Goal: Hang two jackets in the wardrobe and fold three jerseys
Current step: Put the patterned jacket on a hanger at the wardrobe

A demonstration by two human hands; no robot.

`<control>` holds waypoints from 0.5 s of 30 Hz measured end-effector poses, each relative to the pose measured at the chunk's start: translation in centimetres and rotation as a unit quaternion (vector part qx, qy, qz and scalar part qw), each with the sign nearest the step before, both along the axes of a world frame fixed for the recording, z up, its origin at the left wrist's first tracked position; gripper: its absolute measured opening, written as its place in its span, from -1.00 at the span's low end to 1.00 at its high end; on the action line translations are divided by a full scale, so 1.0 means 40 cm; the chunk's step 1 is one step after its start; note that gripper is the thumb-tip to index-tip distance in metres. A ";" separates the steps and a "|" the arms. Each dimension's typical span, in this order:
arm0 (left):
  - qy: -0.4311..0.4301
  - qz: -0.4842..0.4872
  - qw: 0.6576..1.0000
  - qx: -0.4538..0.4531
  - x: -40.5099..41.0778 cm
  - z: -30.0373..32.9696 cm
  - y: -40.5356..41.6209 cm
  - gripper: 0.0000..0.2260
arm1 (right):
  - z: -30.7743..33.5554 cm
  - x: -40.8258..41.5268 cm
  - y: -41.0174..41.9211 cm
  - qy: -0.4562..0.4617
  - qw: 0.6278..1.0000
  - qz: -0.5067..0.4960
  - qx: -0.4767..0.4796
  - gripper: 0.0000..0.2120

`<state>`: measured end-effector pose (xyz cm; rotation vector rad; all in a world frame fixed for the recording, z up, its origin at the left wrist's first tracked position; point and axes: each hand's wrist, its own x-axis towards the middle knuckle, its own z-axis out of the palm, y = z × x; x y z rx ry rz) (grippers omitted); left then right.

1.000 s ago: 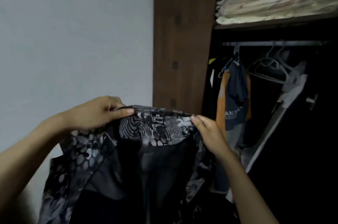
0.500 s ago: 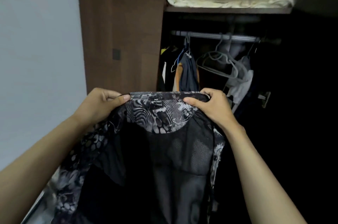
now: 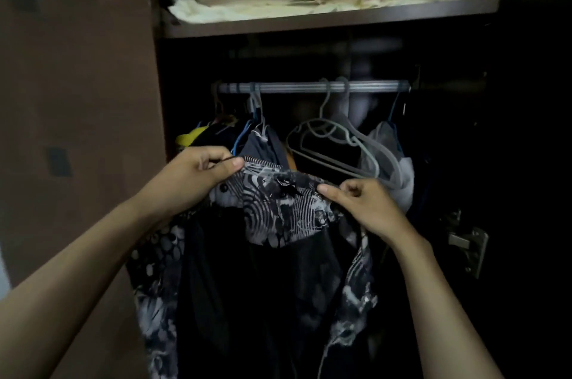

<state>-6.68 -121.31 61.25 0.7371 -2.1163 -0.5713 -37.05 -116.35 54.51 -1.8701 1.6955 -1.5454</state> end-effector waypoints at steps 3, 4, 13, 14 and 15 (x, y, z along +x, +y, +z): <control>-0.042 -0.016 0.998 -0.045 -0.033 0.042 -0.049 -0.68 | 0.076 -0.010 -0.020 0.026 0.994 -0.081 -0.062 -0.42; -0.059 -0.012 0.995 -0.084 -0.043 0.053 -0.061 -0.68 | 0.105 -0.015 -0.036 0.056 0.987 -0.130 -0.082 -0.50; -0.215 0.136 0.911 -0.325 -0.063 0.086 -0.072 -0.74 | 0.244 -0.062 -0.249 0.280 0.911 -0.299 0.048 -0.43; -0.216 0.136 0.912 -0.322 -0.063 0.086 -0.076 -0.74 | 0.247 -0.059 -0.261 0.294 0.901 -0.314 0.052 -0.40; -0.215 0.134 0.915 -0.315 -0.061 0.085 -0.078 -0.74 | 0.247 -0.056 -0.273 0.304 0.893 -0.328 0.055 -0.38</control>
